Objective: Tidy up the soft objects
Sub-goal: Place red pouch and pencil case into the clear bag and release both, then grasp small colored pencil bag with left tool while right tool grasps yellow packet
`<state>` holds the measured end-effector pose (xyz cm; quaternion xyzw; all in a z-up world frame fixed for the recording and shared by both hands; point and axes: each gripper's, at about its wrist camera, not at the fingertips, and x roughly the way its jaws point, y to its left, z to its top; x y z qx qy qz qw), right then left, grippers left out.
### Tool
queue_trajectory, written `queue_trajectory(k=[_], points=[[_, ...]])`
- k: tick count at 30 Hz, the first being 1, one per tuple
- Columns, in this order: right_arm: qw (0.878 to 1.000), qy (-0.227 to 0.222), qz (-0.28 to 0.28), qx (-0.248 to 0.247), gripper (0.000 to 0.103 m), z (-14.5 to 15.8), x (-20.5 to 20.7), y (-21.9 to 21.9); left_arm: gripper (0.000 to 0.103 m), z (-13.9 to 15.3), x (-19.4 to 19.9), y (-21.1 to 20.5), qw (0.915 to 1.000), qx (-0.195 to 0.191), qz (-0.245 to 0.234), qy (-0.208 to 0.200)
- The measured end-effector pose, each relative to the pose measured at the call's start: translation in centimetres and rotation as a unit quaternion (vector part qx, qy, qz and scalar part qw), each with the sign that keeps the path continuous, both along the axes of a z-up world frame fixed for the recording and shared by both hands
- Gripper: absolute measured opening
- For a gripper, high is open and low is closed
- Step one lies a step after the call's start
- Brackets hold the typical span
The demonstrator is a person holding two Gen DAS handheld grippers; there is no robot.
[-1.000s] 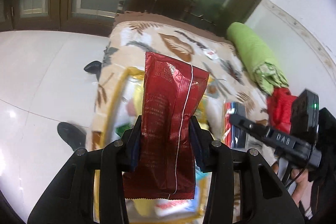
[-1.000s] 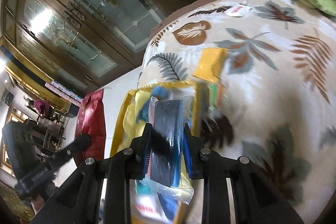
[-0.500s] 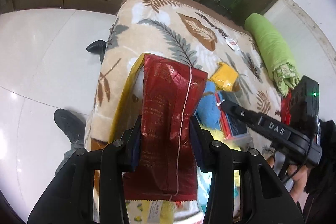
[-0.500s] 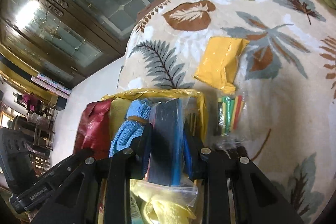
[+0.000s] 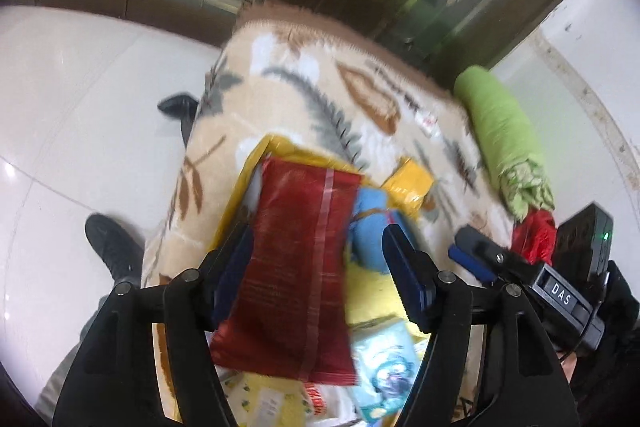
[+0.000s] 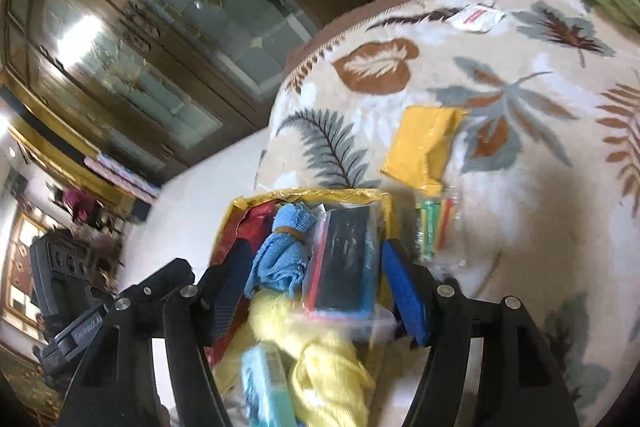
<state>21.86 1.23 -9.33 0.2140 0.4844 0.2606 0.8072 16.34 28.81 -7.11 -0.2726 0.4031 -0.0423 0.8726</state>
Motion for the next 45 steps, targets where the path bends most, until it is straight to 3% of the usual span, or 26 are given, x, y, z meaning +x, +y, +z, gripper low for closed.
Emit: queue_trajectory(k=[5, 11, 13, 19, 25, 28, 30, 37, 41, 45], points=[[0.999, 0.007, -0.030, 0.020, 0.068, -0.1, -2.2, -4.5, 0.068, 2.8, -2.0, -3.6, 0.9980, 0.033, -0.024, -0.049], [0.996, 0.057, -0.065, 0.038, 0.068, -3.2, -3.2, -9.1, 0.068, 2.9, -1.3, -10.2, 0.9927, 0.062, -0.095, -0.041], [0.995, 0.062, -0.068, 0.043, 0.068, -3.7, -3.0, -9.8, 0.068, 2.5, -0.5, -11.4, 0.9921, 0.045, -0.112, -0.033], [0.993, 0.068, -0.093, 0.039, 0.068, -4.5, -2.3, -12.1, 0.068, 1.6, 3.3, -15.2, 0.9880, 0.053, -0.145, 0.007], [0.987, 0.091, -0.128, 0.035, 0.067, -6.0, -2.1, -14.5, 0.067, -1.0, 9.7, -19.5, 0.9729, 0.118, -0.183, 0.078], [0.985, 0.101, -0.136, 0.035, 0.067, -6.6, -2.1, -15.1, 0.066, -3.0, 12.5, -20.5, 0.9662, 0.122, -0.190, 0.124], [0.985, 0.102, -0.136, 0.031, 0.067, -6.7, -2.2, -15.4, 0.058, -4.2, 13.9, -21.2, 0.9597, 0.142, -0.183, 0.160], [0.986, 0.096, -0.135, 0.027, 0.067, -6.5, -2.5, -15.8, 0.054, -6.5, 15.9, -23.1, 0.9382, 0.202, -0.172, 0.222], [0.985, 0.101, -0.133, 0.031, 0.067, -6.4, -2.6, -15.8, 0.019, -7.0, 16.2, -23.2, 0.9282, 0.249, -0.155, 0.229], [0.986, 0.100, -0.130, 0.034, 0.067, -6.3, -2.8, -15.6, 0.011, -6.2, 15.3, -22.3, 0.9393, 0.222, -0.162, 0.204]])
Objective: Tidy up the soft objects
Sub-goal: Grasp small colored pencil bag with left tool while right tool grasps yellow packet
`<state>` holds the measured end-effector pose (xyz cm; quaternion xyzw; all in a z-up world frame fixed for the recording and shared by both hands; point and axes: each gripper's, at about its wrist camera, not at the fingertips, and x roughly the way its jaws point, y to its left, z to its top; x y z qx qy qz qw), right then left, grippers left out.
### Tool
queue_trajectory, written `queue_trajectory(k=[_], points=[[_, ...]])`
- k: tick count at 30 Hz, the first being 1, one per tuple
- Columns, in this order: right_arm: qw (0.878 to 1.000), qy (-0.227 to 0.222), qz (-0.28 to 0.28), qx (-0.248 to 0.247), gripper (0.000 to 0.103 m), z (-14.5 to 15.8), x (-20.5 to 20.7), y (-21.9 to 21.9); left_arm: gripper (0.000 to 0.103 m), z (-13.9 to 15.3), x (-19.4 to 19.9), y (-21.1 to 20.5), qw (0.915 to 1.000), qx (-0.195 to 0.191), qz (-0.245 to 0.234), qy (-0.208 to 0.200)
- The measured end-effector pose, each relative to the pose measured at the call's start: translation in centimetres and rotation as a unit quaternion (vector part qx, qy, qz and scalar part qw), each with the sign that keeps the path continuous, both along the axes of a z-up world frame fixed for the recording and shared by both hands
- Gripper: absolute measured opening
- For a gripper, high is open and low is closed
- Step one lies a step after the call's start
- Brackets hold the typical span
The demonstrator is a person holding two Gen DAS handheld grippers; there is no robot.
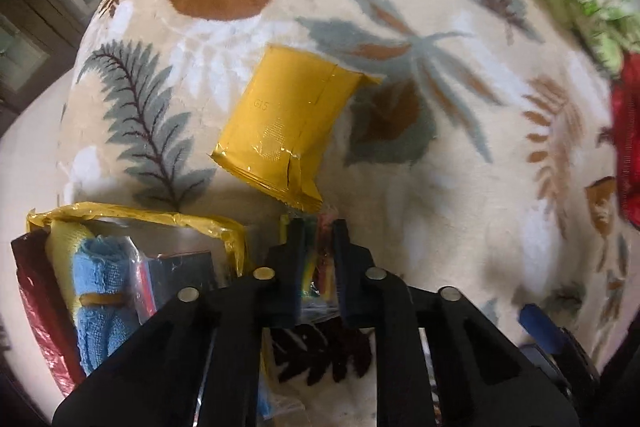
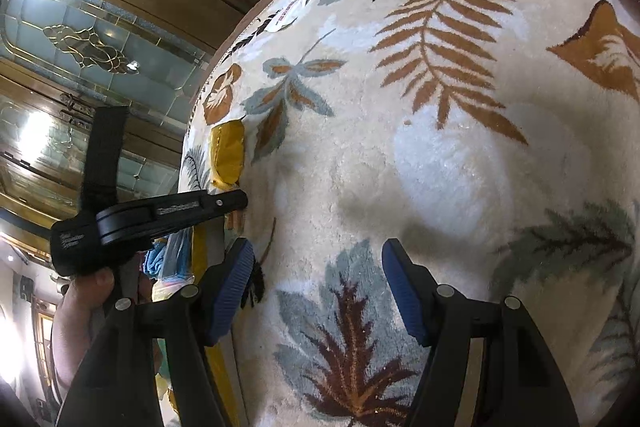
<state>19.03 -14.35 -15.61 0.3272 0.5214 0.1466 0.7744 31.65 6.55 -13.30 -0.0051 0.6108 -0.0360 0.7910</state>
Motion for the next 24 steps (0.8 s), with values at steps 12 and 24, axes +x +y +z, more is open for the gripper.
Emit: queue_trajectory(k=[12, 24], points=[[0.999, -0.011, 0.034, 0.016, 0.067, -0.1, 3.1, 2.3, 0.010, 5.9, -10.7, 5.5, 0.9749, -0.187, 0.007, -0.120], [0.996, 0.006, 0.084, 0.009, 0.055, -1.3, 11.3, 10.5, 0.009, 8.0, -15.3, 12.0, 0.9444, -0.254, 0.076, -0.195]])
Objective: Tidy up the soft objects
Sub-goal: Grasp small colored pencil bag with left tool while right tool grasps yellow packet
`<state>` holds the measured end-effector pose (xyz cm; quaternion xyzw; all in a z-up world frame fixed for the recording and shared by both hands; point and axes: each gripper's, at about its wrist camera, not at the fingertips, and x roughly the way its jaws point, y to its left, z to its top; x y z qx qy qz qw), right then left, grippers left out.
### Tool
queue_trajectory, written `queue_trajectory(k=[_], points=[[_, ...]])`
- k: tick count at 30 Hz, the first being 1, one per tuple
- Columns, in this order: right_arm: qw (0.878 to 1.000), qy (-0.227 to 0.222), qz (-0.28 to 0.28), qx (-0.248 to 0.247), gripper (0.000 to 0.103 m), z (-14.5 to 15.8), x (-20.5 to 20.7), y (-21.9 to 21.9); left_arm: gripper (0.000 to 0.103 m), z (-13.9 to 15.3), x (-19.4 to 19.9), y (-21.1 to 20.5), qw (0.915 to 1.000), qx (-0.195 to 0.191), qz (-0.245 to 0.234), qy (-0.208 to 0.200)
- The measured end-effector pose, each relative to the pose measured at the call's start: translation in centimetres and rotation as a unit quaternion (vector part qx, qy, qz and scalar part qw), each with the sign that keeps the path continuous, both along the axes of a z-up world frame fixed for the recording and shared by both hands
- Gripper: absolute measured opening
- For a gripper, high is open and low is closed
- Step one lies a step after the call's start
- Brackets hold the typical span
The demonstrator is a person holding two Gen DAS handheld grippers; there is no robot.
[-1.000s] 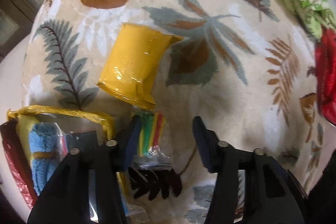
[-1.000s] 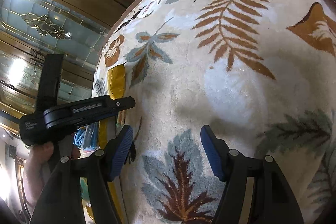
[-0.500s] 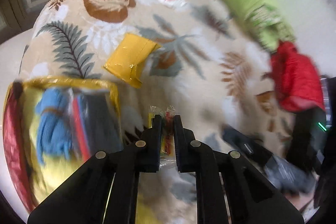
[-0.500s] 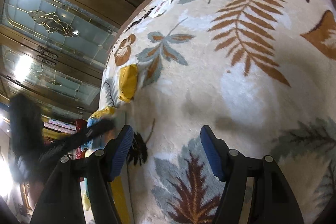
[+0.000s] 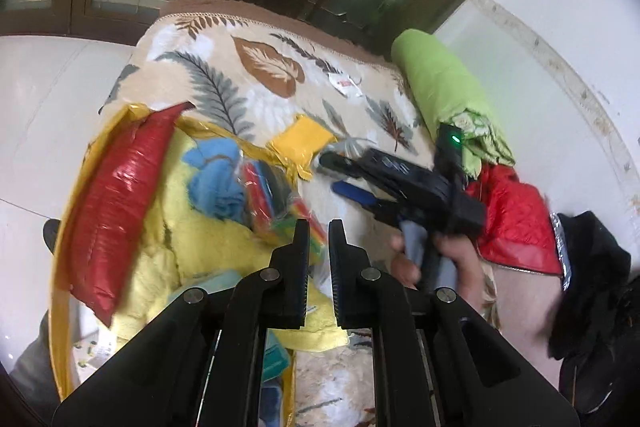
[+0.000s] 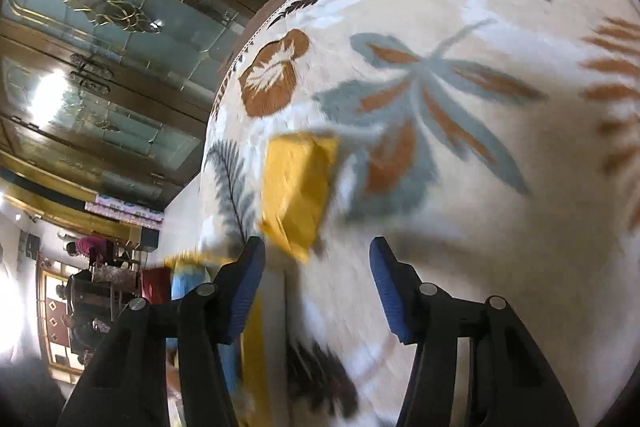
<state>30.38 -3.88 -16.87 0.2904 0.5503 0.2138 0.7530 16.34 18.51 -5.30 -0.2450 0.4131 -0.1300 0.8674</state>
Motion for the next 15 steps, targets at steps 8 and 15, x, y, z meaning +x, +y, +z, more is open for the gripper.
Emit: queue_trajectory(k=[8, 15], points=[[0.999, 0.031, -0.018, -0.027, 0.055, -0.7, 2.9, 2.5, 0.009, -0.2, -0.5, 2.3, 0.9999, -0.013, 0.007, -0.003], [0.999, 0.017, -0.007, -0.032, 0.034, 0.8, 1.1, 0.1, 0.033, -0.9, 0.6, -0.4, 0.9994, -0.002, -0.029, 0.020]])
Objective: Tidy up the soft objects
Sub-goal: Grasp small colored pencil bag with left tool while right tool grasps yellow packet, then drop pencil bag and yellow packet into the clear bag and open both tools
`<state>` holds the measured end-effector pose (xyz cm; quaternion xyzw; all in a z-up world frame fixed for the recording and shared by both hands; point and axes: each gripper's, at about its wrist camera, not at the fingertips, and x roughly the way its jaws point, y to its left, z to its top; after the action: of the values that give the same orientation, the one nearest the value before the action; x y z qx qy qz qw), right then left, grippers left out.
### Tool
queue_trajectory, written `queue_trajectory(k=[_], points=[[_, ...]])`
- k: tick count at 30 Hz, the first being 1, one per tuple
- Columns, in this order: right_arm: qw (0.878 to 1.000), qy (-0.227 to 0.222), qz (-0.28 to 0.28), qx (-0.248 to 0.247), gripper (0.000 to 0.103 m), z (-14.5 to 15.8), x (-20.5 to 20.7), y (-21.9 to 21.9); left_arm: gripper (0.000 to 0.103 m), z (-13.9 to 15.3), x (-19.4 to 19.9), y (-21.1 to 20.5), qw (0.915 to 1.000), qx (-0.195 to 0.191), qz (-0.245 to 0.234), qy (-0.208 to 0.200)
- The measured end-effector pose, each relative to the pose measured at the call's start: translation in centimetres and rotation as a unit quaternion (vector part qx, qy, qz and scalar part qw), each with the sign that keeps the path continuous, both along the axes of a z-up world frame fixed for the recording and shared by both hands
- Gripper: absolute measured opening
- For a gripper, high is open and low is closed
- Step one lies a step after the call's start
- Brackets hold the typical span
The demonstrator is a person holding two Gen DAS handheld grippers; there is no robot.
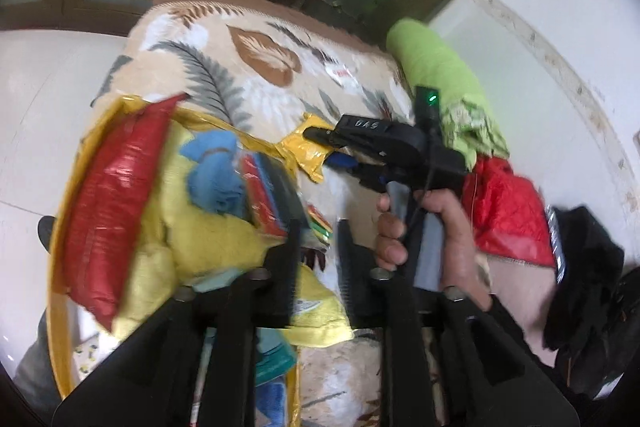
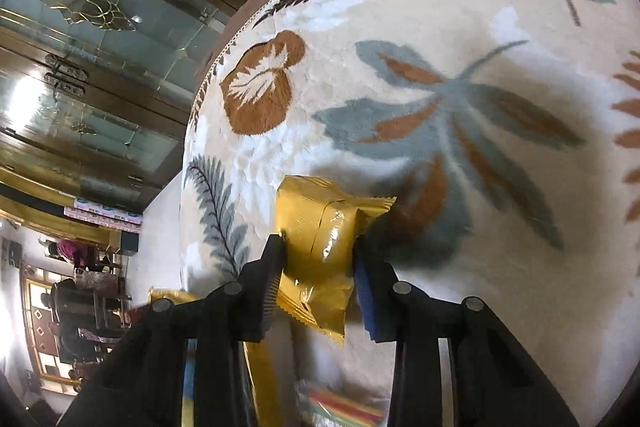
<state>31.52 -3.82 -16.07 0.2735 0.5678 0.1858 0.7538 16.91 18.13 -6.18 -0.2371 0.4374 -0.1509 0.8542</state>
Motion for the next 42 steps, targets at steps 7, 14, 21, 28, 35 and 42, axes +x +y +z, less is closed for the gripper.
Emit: queue_trajectory(k=[7, 14, 21, 28, 35, 42], points=[[0.998, -0.042, -0.052, 0.001, 0.034, 3.0, -5.4, -7.6, 0.045, -2.4, 3.3, -5.2, 0.9965, -0.014, -0.044, 0.070], [0.994, -0.050, -0.097, -0.008, 0.034, 3.3, -11.7, -12.7, 0.045, -5.7, 9.3, -9.6, 0.9791, 0.062, -0.032, 0.191], [0.994, -0.047, -0.097, -0.010, 0.034, 2.5, -14.6, -13.4, 0.045, -7.5, 11.2, -10.4, 0.9628, 0.092, 0.013, 0.254], [0.995, -0.045, -0.088, -0.006, 0.034, 2.0, -16.2, -13.6, 0.045, -7.8, 11.5, -9.9, 0.9565, 0.104, 0.073, 0.263], [0.995, -0.048, -0.084, -0.009, 0.034, 2.0, -17.3, -13.6, 0.021, -8.2, 11.8, -11.4, 0.9473, 0.197, 0.067, 0.244], [0.995, -0.050, -0.083, -0.016, 0.034, 2.0, -18.1, -13.5, 0.010, -7.8, 9.3, -11.2, 0.9640, 0.150, -0.002, 0.219]])
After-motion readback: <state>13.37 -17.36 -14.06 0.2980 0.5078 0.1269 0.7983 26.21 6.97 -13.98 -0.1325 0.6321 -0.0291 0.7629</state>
